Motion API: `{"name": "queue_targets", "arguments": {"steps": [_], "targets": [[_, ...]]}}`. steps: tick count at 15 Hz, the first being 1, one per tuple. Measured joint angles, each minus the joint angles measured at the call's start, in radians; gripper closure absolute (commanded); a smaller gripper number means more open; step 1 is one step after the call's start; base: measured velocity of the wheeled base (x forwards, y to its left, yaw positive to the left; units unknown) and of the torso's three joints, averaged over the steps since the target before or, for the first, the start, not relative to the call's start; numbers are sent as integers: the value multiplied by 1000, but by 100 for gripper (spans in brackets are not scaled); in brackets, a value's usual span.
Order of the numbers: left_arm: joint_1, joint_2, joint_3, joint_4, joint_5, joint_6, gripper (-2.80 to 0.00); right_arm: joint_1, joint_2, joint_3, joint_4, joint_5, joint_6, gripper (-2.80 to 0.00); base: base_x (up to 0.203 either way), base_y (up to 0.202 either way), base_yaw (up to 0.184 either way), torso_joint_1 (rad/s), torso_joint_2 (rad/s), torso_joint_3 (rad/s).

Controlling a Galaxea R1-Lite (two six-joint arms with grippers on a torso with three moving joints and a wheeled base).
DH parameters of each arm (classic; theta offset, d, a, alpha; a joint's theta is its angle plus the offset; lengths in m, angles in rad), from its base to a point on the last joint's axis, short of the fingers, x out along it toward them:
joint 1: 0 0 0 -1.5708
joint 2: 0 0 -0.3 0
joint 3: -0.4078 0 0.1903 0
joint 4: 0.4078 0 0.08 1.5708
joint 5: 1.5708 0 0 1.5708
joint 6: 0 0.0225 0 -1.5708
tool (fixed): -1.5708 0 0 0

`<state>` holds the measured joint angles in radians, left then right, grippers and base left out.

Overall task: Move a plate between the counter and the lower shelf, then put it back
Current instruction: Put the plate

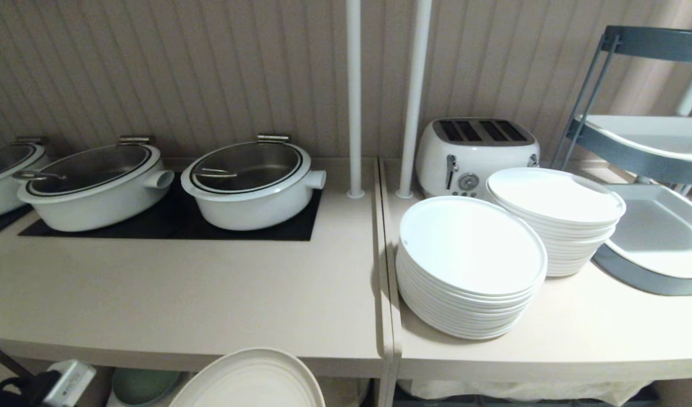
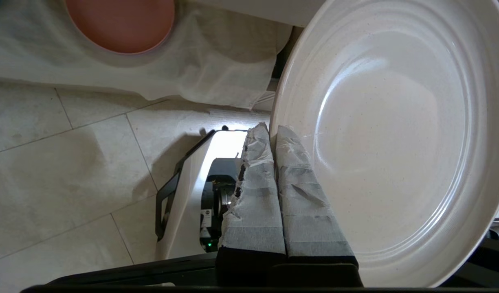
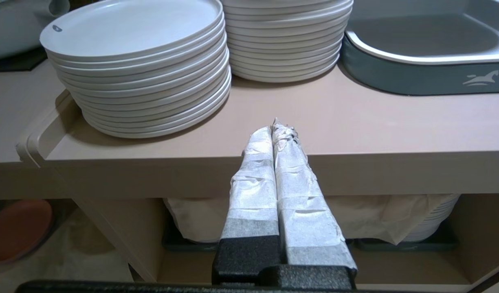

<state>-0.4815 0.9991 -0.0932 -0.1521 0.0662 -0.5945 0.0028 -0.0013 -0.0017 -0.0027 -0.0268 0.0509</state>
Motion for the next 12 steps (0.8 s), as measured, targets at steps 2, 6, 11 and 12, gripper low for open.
{"name": "queue_targets", "arguments": {"steps": [2,6,11,12], "targets": [[0,0,0,0,0,0,0,0,0,0,0,0,-1,0,0,0,0,152,-287,-145],[0,0,0,1,1,0,0,0,0,0,0,0,0,0,0,0,0,100,-208,-101],[0,0,-5,0,1,0,0,0,0,0,1,0,1,0,0,0,0,4,-5,-2],[0,0,-6,0,2,0,0,0,0,0,1,0,2,0,0,0,0,0,0,0]]}}
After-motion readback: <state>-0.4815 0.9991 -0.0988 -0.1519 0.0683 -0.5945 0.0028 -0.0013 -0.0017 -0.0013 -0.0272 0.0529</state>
